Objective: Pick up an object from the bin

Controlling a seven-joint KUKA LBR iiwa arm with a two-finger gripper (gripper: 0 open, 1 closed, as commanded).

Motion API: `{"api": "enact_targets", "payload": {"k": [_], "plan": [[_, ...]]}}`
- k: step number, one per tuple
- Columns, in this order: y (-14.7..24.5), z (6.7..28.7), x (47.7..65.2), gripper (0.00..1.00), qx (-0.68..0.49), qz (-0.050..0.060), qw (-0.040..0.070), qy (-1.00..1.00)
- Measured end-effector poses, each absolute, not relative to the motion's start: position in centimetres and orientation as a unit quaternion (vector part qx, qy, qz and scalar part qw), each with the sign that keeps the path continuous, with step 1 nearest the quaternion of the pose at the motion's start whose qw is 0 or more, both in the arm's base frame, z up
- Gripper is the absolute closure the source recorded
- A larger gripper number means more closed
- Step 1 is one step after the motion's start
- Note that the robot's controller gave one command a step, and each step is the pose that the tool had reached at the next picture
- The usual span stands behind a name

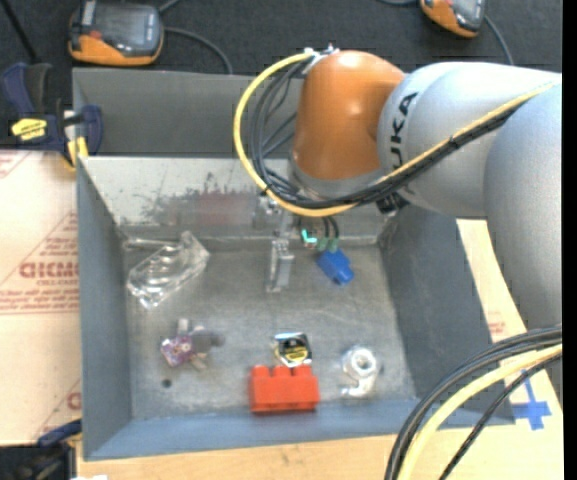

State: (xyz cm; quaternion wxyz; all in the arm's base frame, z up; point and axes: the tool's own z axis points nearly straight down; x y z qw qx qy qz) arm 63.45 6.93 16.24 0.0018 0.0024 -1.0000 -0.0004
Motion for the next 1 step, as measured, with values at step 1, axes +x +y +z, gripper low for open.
{"api": "enact_targets", "payload": {"k": [1], "plan": [[10.17,15.39,53.02,0.00,0.043,0.000,0.002,-0.999]]}}
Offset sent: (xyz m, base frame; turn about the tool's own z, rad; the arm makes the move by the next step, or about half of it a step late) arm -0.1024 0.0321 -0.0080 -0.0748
